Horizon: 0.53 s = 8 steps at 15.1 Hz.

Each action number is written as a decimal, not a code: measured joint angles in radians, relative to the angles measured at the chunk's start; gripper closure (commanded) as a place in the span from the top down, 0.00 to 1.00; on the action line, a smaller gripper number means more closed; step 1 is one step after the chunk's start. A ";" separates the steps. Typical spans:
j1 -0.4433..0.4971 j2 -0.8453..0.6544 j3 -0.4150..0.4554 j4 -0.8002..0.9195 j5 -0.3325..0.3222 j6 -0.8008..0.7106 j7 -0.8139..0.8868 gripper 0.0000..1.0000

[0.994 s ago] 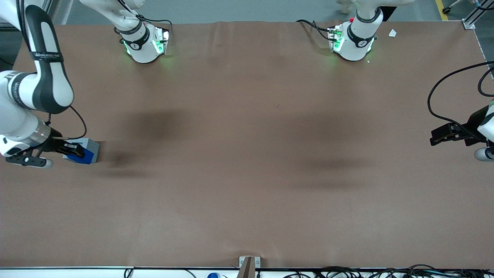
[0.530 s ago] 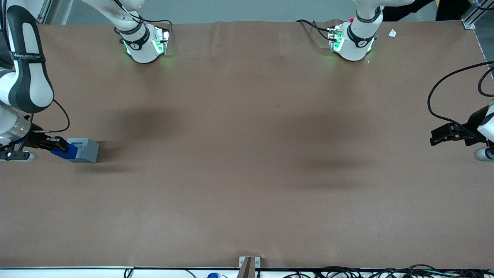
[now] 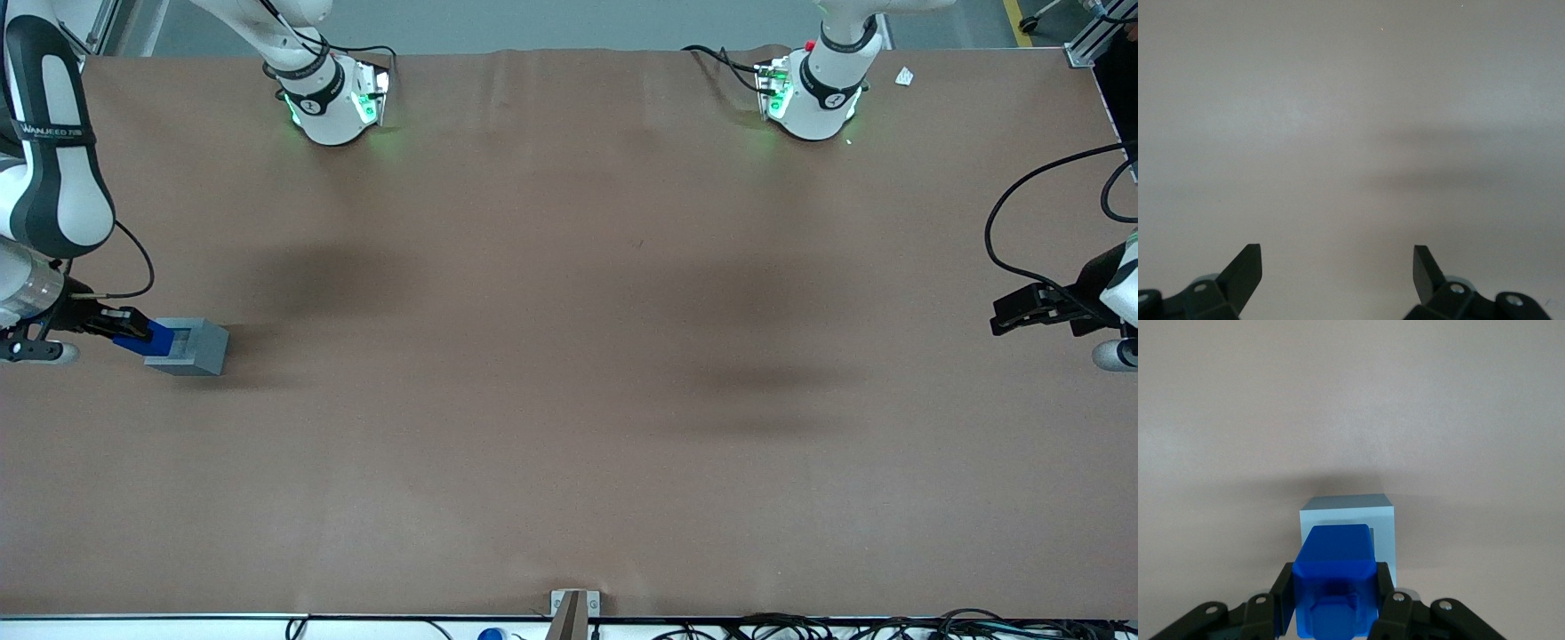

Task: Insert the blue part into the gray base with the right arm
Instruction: 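Lower the blue block into the gray base's opening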

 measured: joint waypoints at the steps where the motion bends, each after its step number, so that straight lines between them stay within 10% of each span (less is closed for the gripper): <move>1: -0.003 0.000 0.000 -0.009 0.000 0.013 0.000 0.07; 8: -0.011 0.001 0.000 -0.037 0.005 0.032 0.000 0.07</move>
